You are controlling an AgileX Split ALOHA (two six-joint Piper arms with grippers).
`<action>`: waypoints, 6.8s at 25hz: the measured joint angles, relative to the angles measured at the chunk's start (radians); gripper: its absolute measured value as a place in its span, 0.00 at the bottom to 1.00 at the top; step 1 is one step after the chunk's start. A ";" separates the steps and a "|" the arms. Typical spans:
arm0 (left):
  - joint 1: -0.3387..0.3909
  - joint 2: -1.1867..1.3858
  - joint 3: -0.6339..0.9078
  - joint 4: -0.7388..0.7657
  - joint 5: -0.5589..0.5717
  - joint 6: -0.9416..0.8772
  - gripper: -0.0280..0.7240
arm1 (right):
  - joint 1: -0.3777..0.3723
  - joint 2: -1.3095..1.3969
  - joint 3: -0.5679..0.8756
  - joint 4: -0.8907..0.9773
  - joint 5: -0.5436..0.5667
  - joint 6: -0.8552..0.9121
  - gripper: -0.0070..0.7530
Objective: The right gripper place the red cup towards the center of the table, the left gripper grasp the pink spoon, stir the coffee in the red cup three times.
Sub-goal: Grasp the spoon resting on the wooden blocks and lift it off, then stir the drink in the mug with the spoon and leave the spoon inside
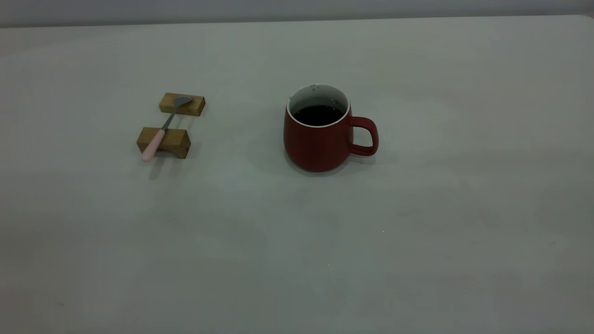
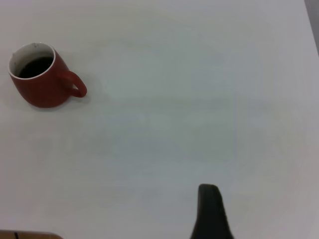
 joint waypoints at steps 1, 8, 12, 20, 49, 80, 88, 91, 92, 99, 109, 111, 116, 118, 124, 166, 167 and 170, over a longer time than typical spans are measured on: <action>0.000 0.000 0.000 0.005 0.000 -0.005 0.55 | 0.000 0.000 0.000 0.000 0.000 -0.001 0.78; 0.000 0.232 -0.038 0.041 -0.097 -0.044 0.69 | 0.000 0.000 0.000 0.000 0.000 -0.002 0.78; 0.000 0.549 -0.078 0.016 -0.263 -0.070 0.88 | 0.000 0.000 0.000 0.000 0.000 -0.002 0.78; 0.000 1.157 -0.192 -0.090 -0.590 -0.032 0.93 | 0.000 0.000 0.000 0.000 0.000 -0.002 0.78; -0.200 2.165 -0.567 -0.148 -0.811 0.031 0.84 | 0.000 0.000 0.000 0.001 0.000 -0.002 0.78; -0.221 2.124 -0.888 -0.328 -0.406 -0.087 0.26 | 0.000 0.000 0.000 0.001 0.000 -0.002 0.78; -0.221 2.101 -1.005 -0.873 -0.134 -0.306 0.26 | 0.000 0.000 0.000 0.001 0.000 -0.002 0.78; -0.221 2.101 -1.005 -1.143 -0.084 -0.411 0.26 | 0.000 0.000 0.000 0.001 0.000 -0.002 0.78; -0.221 2.101 -1.005 -1.216 -0.075 -0.425 0.26 | 0.000 0.000 0.000 0.001 0.000 -0.002 0.78; -0.234 2.126 -1.006 -1.526 -0.063 -0.443 0.26 | 0.000 0.000 0.000 0.001 0.000 -0.002 0.78; -0.294 2.296 -1.006 -1.700 -0.069 -0.626 0.26 | 0.000 0.000 0.000 0.001 0.000 -0.002 0.78; -0.295 2.306 -1.006 -1.699 -0.069 -0.673 0.26 | 0.000 0.000 0.000 0.001 0.000 -0.002 0.78; -0.296 2.307 -1.006 -1.677 -0.082 -0.748 0.26 | 0.000 0.000 0.000 0.001 0.000 -0.002 0.78; -0.295 2.307 -1.006 -1.651 -0.099 -0.768 0.26 | 0.000 0.000 0.000 0.001 0.000 -0.002 0.78; -0.291 2.312 -1.006 -1.576 -0.168 -0.778 0.26 | 0.000 0.000 0.000 0.001 0.000 -0.002 0.78; -0.291 2.433 -1.007 -1.634 -0.202 -0.627 0.26 | 0.000 0.000 0.000 0.001 0.000 -0.002 0.78; -0.291 2.433 -1.008 -1.630 -0.193 -0.658 0.26 | 0.000 0.000 0.000 0.001 0.000 -0.002 0.78; -0.291 2.433 -1.008 -1.582 -0.189 -0.763 0.26 | 0.000 0.000 0.000 0.001 0.000 -0.002 0.78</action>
